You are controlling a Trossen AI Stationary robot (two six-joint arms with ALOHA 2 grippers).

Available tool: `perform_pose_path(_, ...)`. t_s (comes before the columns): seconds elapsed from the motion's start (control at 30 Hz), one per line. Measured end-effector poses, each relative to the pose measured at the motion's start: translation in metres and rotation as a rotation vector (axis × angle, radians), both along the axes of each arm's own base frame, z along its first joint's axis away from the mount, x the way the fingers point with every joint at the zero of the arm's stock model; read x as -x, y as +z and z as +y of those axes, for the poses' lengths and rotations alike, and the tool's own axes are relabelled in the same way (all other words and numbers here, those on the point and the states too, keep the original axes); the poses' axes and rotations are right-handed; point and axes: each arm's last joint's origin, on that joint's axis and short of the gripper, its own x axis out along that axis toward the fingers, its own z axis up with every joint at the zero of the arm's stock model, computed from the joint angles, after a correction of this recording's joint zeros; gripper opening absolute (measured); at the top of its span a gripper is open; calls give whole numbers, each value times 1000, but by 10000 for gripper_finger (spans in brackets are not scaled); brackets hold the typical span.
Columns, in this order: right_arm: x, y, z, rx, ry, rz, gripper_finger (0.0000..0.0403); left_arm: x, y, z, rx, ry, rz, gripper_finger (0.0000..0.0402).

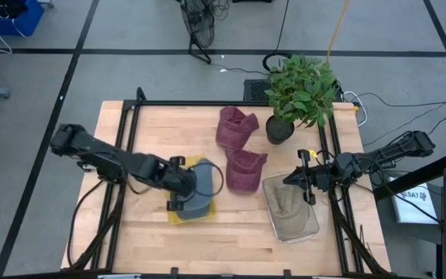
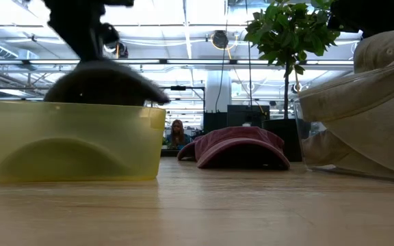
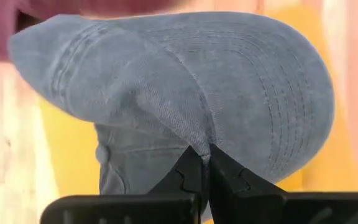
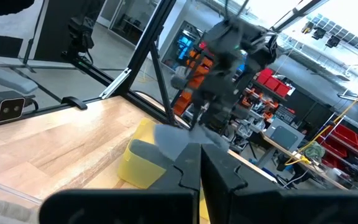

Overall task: Pick & Place hat
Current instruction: Put the blue cap into the yellow bin

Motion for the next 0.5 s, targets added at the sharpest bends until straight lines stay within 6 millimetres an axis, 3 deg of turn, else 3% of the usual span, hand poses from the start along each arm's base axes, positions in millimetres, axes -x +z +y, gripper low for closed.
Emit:
perform_pose_path(0.23,0,0,0,0,1,1,0,-13,-31,-14,59,1,134,12)
perform_pose_path(0.5,0,0,0,0,1,0,0,-12,-36,-23,102,-2,163,10)
